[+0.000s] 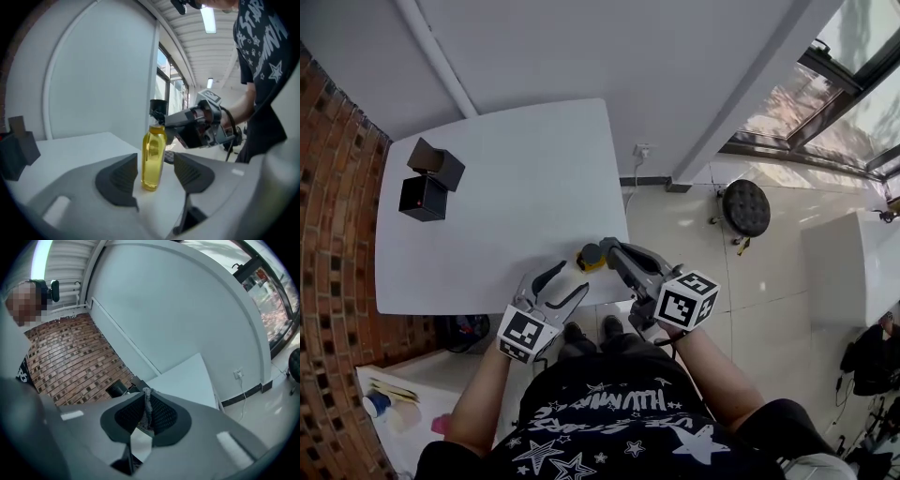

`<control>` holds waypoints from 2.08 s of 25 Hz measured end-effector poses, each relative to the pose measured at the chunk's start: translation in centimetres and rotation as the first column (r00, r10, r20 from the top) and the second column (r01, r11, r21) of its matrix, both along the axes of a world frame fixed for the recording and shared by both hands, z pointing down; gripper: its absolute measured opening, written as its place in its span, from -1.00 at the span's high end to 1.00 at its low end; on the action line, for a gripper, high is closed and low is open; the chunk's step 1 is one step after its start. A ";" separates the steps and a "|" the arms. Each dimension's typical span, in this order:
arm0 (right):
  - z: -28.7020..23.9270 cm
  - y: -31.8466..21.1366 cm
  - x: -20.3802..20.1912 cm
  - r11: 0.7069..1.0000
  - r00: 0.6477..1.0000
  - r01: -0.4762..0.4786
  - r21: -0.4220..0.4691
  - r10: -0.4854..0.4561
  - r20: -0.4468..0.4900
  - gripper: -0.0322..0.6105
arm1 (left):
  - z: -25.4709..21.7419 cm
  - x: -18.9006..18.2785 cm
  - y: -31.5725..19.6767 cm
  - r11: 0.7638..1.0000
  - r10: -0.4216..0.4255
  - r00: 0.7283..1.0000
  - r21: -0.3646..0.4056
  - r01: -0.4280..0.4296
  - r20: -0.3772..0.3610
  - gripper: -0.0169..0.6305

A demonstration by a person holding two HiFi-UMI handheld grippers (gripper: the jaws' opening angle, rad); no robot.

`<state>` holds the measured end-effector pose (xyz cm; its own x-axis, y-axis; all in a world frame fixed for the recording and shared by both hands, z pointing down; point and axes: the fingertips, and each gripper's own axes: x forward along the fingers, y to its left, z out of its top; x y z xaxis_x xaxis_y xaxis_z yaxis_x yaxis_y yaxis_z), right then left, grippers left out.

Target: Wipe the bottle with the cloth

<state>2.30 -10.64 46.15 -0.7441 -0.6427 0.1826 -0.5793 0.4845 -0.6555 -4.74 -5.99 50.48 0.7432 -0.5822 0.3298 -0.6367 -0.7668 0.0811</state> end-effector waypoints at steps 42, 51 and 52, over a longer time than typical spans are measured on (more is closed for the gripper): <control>9.4 -0.7 2.1 0.979 0.997 -0.040 -0.198 0.026 -0.073 0.79 | 1.2 1.8 0.5 0.851 -0.522 0.851 -0.034 0.524 0.061 -0.21; 8.9 -0.5 3.5 0.980 0.997 -0.030 -0.194 0.017 -0.069 0.79 | 1.7 2.3 -2.4 0.724 -0.684 0.716 0.013 0.689 0.142 -0.25; 8.8 -0.5 3.6 0.981 0.997 -0.028 -0.193 0.014 -0.070 0.79 | 1.7 2.1 -2.7 0.707 -0.701 0.697 0.018 0.707 0.150 -0.25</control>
<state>5.92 -11.17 54.98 -0.7124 -0.6055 0.3548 -0.6344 0.3394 -0.6944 -2.60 -8.72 52.16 0.0676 -0.9018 0.4269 -0.9957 -0.0883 -0.0290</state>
